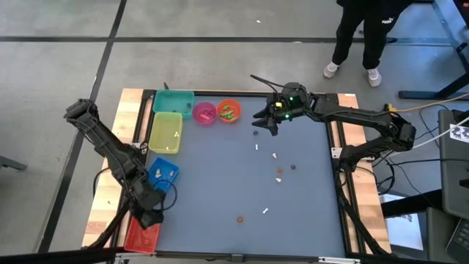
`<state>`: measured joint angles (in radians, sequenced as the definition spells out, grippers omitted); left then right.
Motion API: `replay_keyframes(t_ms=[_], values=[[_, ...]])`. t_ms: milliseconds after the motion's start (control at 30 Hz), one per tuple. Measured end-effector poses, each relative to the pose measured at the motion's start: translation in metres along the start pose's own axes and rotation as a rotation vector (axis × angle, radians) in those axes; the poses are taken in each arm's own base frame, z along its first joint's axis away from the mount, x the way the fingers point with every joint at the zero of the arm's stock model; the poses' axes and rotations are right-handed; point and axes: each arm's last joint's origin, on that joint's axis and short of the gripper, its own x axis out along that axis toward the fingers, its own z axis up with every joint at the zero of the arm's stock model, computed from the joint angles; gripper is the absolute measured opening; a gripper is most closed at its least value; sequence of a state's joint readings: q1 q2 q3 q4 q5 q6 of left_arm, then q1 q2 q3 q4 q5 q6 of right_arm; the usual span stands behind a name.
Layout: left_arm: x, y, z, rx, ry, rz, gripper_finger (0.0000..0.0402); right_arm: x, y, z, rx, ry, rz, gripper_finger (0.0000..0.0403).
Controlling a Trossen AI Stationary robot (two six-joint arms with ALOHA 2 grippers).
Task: Sort Halloween decoration
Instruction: Put the orange pumpkin toy into the red bin
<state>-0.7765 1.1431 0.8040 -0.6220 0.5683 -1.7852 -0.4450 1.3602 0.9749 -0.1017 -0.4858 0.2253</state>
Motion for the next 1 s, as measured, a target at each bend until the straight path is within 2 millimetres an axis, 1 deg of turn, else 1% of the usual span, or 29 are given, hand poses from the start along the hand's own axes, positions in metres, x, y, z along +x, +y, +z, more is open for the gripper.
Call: replay_keyframes(t_ms=[133,300,567,767,1000], values=[[0.004,0.0021,-0.007,-0.061,0.025,0.023,0.0087,0.0,0.0,0.0,0.0,0.0,0.0,0.0215],[0.0062,0.0033,-0.0104,-0.053,0.022,0.032,0.0087,0.0,0.0,0.0,0.0,0.0,0.0,0.0215],[0.0064,0.0034,-0.0107,-0.084,0.018,0.033,0.0087,0.0,0.0,0.0,0.0,0.0,0.0,0.0215],[0.0061,0.0082,-0.0082,-0.111,-0.037,0.067,0.0087,0.0,0.0,-0.0001,0.0,0.001,0.0,0.0215],[0.0061,0.0087,-0.008,-0.14,-0.042,0.07,0.0087,0.0,-0.0001,-0.0005,-0.02,0.004,-0.001,0.0215]])
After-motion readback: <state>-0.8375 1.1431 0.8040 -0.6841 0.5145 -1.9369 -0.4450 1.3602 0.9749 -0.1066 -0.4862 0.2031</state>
